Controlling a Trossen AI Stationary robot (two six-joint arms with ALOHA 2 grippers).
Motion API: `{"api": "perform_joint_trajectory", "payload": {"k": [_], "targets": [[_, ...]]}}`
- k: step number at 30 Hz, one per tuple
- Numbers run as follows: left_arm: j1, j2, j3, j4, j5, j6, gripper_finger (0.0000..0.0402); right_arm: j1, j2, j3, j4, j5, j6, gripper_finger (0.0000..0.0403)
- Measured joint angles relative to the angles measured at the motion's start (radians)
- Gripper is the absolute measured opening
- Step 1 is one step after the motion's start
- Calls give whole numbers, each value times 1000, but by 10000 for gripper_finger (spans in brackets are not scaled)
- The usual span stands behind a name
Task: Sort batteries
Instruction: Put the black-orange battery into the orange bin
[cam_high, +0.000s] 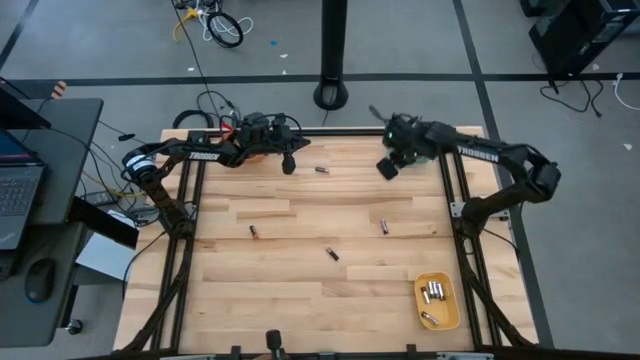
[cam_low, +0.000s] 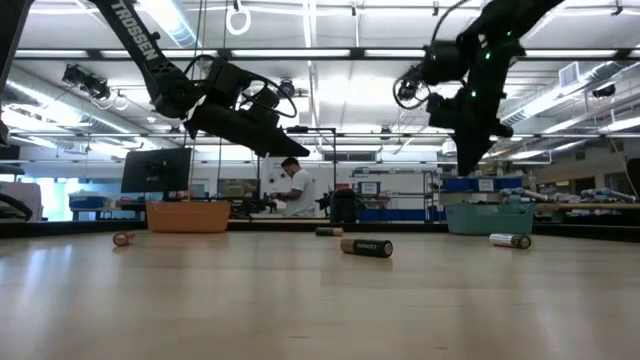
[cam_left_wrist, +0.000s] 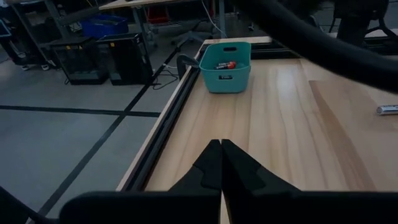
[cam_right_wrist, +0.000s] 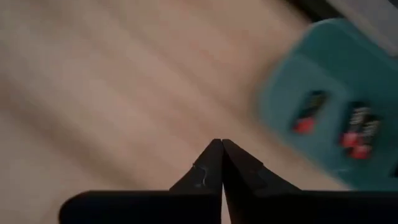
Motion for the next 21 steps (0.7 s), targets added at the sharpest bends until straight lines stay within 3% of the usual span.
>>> {"api": "perform_joint_trajectory", "payload": {"k": [5,12,16,21], "targets": [[0,0,0,0,13,0,6,225,-28,-58,54,-28,159,34],[-16,0,0,-6,17,0,6,485,59,-121,430,-29,278,31],[-35,0,0,-12,18,0,6,500,166,-115,610,-49,189,46],[-48,0,0,-43,19,-12,6,400,284,-115,805,-135,34,73]]}}
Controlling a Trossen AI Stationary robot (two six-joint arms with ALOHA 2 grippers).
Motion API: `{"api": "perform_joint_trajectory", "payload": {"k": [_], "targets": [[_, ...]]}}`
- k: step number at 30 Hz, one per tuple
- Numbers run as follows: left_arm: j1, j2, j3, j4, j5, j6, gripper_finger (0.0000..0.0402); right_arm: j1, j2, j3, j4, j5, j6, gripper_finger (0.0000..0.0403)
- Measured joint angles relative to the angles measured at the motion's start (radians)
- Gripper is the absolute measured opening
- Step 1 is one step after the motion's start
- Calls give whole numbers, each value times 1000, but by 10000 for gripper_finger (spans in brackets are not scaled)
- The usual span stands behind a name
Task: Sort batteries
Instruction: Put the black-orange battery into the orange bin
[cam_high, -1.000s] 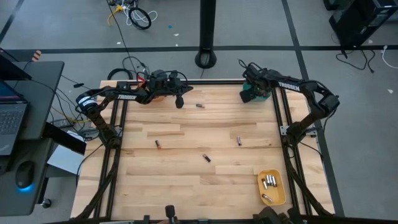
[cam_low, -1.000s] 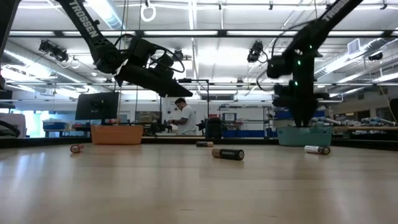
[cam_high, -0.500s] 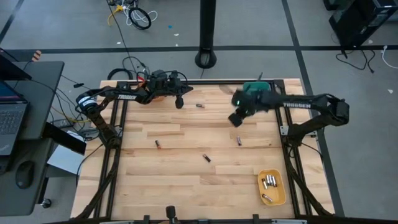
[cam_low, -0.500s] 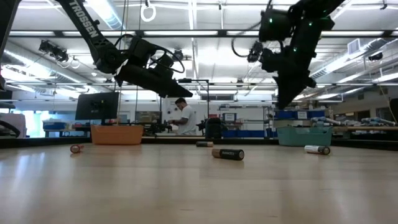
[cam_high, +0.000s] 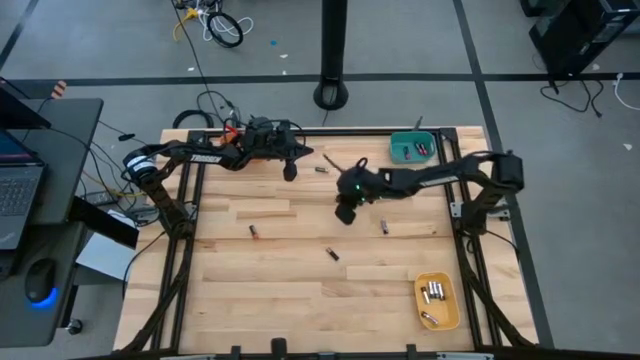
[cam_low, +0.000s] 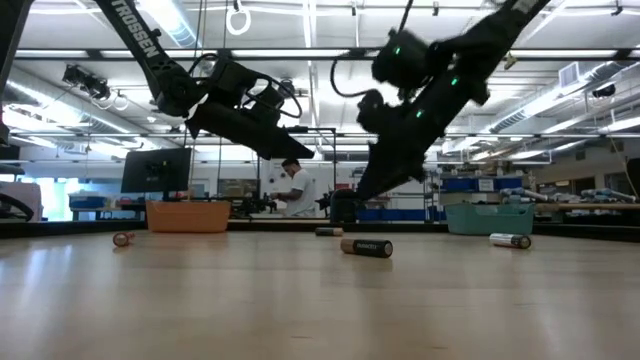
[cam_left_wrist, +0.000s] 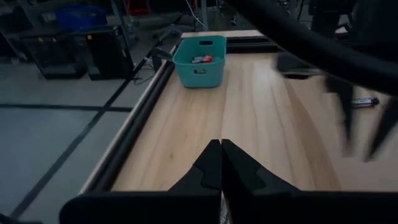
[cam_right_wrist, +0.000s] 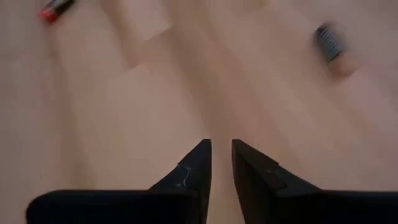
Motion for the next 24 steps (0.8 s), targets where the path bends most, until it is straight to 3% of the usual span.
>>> {"api": "perform_joint_trajectory", "payload": {"k": [7,15,24], "targets": [[4,0,0,-23,-8,-21,6,-154,92,15,191,-19,-215,115],[3,0,0,-105,-6,-15,6,-223,271,181,118,-99,-382,151],[3,0,0,-131,-6,8,6,-265,322,249,46,-94,-428,160]]}}
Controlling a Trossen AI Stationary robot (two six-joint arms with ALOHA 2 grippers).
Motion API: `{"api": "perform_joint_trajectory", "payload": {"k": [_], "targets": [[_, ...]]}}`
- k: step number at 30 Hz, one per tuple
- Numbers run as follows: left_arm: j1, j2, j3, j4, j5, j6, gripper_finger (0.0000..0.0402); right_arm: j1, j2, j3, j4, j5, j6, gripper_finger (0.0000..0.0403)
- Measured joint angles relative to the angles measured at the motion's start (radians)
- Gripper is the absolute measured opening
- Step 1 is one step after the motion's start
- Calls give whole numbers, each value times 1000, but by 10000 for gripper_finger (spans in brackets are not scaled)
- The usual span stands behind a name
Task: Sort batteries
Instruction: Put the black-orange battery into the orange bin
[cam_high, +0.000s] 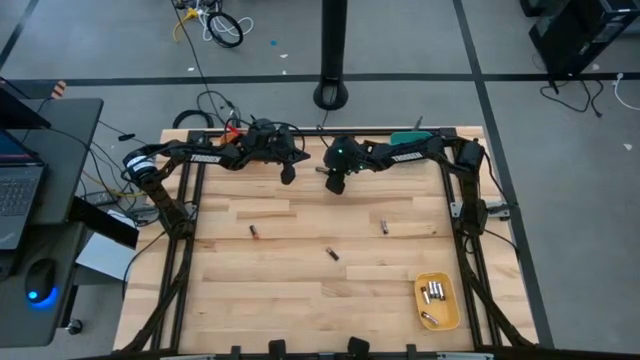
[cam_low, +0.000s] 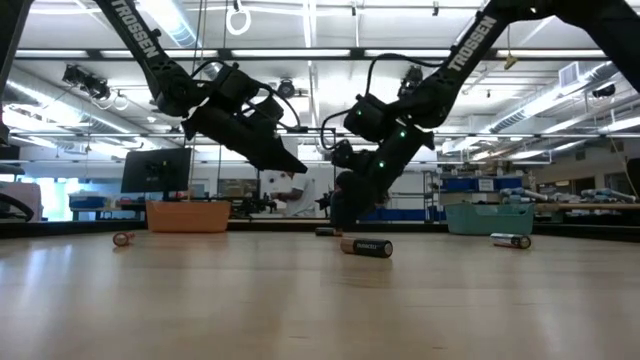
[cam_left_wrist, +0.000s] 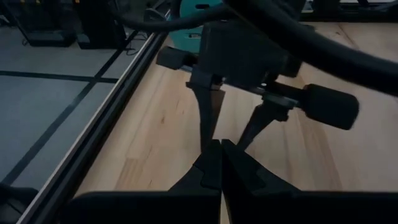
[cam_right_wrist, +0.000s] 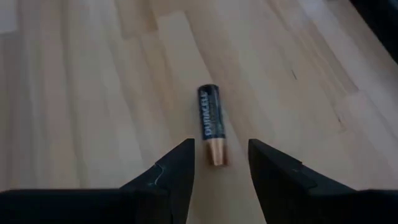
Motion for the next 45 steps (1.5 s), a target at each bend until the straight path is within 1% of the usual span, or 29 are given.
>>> {"api": "perform_joint_trajectory", "payload": {"k": [5,10,13,17,19,22,26,29,31,33,35,37,41,45], "targets": [[0,0,0,2,0,0,6,-4,2,0,-31,-5,-14,147],[0,0,0,3,1,-17,6,15,5,0,-51,-26,-25,114],[0,0,0,4,1,-22,6,19,10,1,-62,-32,-25,80],[0,0,0,12,4,-29,6,23,15,3,-73,-11,-27,17],[0,0,0,11,4,-30,6,27,9,4,-82,-4,-36,11],[0,0,0,14,4,-30,6,34,-22,0,-140,6,-37,16],[0,0,0,40,4,-32,9,47,-105,-2,-206,71,-40,7],[0,0,0,52,4,-54,12,56,-170,-1,-240,80,-26,11],[0,0,0,48,6,-64,14,63,-201,-1,-238,80,14,11],[0,0,0,37,17,-67,17,73,-217,0,-205,67,70,11],[0,0,0,25,18,-65,20,87,-207,1,-176,66,131,19],[0,0,0,19,19,-63,24,104,-173,0,-147,81,168,38],[0,0,0,9,22,-63,29,135,-96,-1,-51,134,218,91],[0,0,0,2,23,-60,30,154,-39,-1,-7,228,262,144]]}}
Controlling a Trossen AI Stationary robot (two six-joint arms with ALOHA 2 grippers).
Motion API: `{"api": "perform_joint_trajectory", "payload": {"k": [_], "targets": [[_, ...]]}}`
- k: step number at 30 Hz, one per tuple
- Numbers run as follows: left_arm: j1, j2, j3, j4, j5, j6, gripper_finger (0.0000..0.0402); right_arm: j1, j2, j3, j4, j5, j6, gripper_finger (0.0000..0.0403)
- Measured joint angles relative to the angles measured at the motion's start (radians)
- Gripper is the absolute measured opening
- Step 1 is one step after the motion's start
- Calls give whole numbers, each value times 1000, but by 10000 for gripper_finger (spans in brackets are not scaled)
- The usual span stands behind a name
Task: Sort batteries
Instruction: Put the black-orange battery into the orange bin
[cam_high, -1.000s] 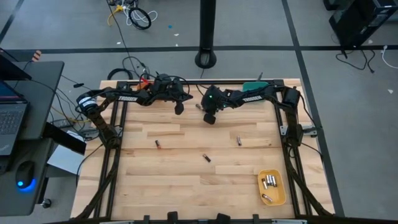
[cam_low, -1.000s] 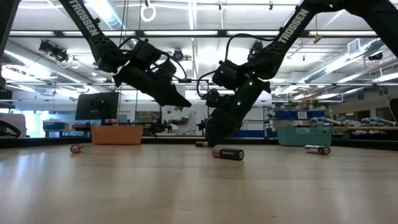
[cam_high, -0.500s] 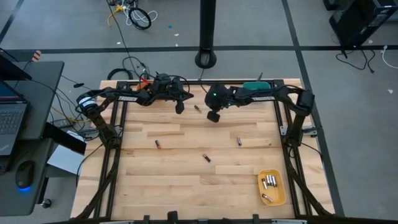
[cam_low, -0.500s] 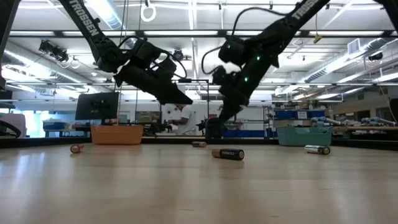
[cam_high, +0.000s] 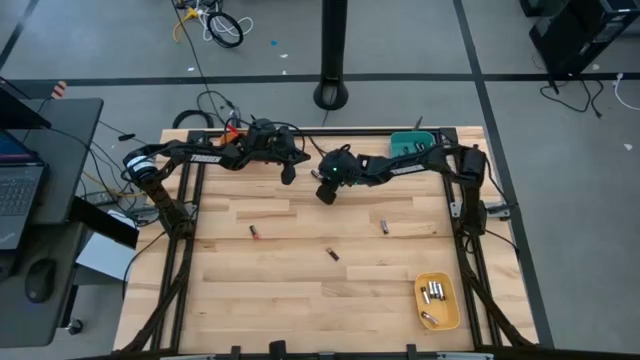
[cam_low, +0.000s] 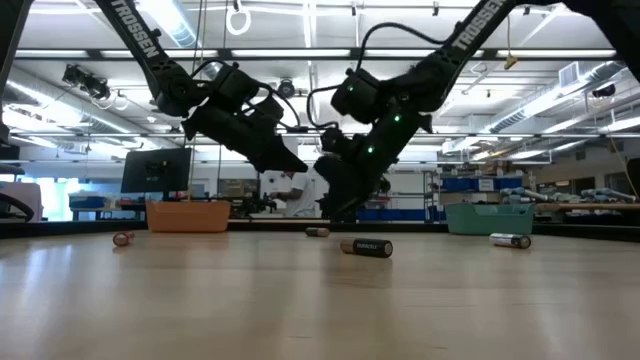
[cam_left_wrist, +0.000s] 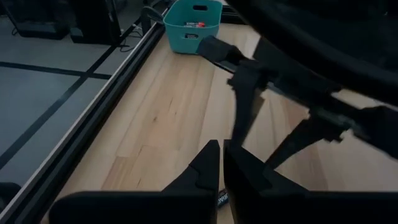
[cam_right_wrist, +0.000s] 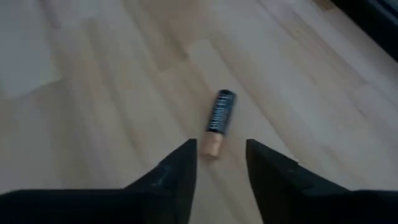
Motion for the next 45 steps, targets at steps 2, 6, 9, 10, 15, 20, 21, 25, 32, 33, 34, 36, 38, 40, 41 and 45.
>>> {"api": "perform_joint_trajectory", "payload": {"k": [2,6,9,10,15,20,21,25,32,33,34,36,38,40,41,45], "targets": [[0,0,0,0,0,5,31,2,21,0,27,39,15,166],[0,0,0,0,0,5,31,1,71,1,93,33,23,190],[0,0,0,-2,0,5,31,-1,102,0,124,30,24,190],[0,0,0,-4,0,5,31,-3,113,0,133,29,25,187],[0,0,0,-6,0,5,31,-17,149,5,157,-12,28,141],[0,0,0,-6,0,4,31,-20,141,5,151,-29,25,59],[0,0,0,-6,0,4,31,-20,138,5,149,-35,13,59],[0,0,0,-6,1,4,31,-21,118,3,132,-45,-26,59],[0,0,0,-6,20,4,31,-7,17,-3,-20,-53,-61,59],[0,0,0,-6,35,4,31,-4,-6,-3,-42,-52,-72,59],[0,0,0,-5,53,3,31,0,-31,-3,-62,-50,-80,59],[0,0,0,-5,84,3,31,8,-77,-2,-110,-40,-100,59],[0,0,0,-5,109,1,31,19,-123,-2,-159,-18,-112,59],[0,0,0,-5,139,0,31,33,-171,-2,-197,-1,-125,59],[0,0,0,-6,159,0,31,41,-195,-3,-215,13,-128,59],[-1,0,0,-8,237,0,32,58,-285,-51,-258,38,-138,59]]}}
